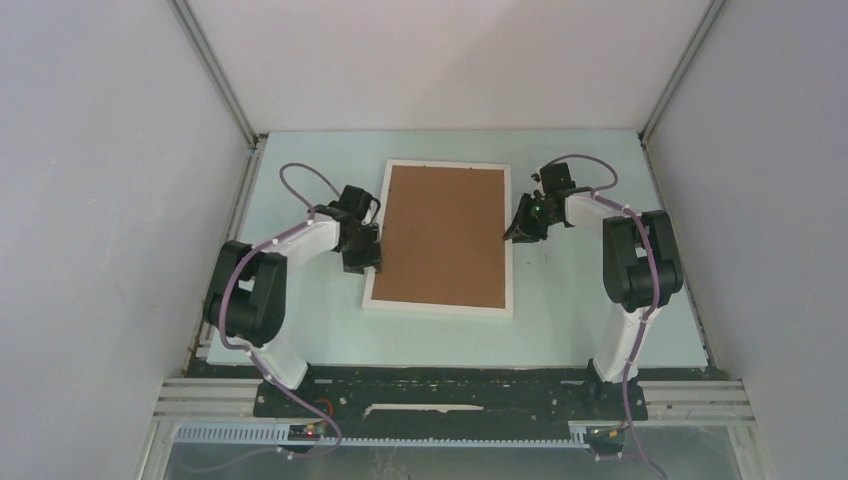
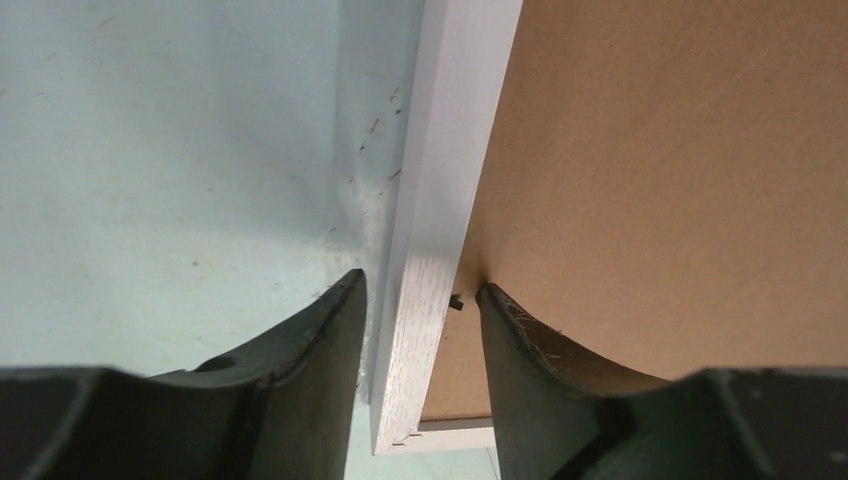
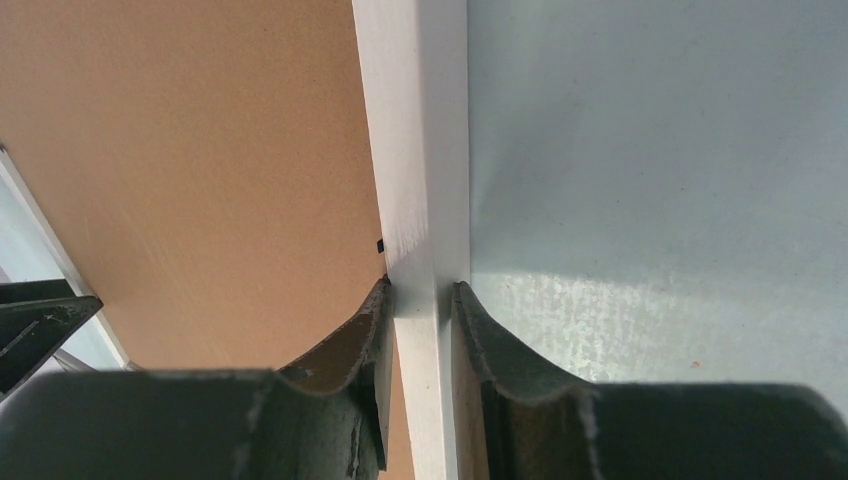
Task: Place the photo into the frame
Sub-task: Install the photo frame at the center of the board.
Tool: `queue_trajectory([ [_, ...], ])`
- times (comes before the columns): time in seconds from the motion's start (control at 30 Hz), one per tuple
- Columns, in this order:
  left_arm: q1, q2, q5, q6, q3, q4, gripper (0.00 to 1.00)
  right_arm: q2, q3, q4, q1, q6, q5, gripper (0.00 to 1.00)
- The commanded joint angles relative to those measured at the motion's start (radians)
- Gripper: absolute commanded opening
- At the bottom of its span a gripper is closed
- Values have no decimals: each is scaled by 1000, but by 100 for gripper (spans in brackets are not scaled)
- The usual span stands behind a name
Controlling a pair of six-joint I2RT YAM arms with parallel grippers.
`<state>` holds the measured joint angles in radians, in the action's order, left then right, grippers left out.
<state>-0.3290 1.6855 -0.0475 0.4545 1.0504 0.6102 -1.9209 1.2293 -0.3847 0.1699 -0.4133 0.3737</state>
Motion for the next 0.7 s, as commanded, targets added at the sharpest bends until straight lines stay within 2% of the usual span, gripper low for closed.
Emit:
queue_trajectory([
  [0.0,-13,-93,104,0,25,57,54,23,5,21,31,-22,74,20],
  [0.13,-2,-177,45,-14,60,93,62,16,15,7,30,-27,79,24],
  [0.2,3,-228,-4,11,26,81,66,10,15,6,26,-39,82,25],
  [0.3,4,-350,10,107,-72,61,73,-1,14,1,19,-62,83,23],
  [0.37,5,-459,27,247,-193,33,82,1,1,14,19,-90,64,18],
  [0.47,2,-648,-50,515,-414,-85,82,25,-57,89,6,-183,53,2],
  [0.57,-33,-830,-61,776,-599,-208,80,76,-156,219,-3,-322,33,0],
  [0.67,-87,-888,-26,907,-666,-269,84,161,-323,434,-5,-520,-28,0],
])
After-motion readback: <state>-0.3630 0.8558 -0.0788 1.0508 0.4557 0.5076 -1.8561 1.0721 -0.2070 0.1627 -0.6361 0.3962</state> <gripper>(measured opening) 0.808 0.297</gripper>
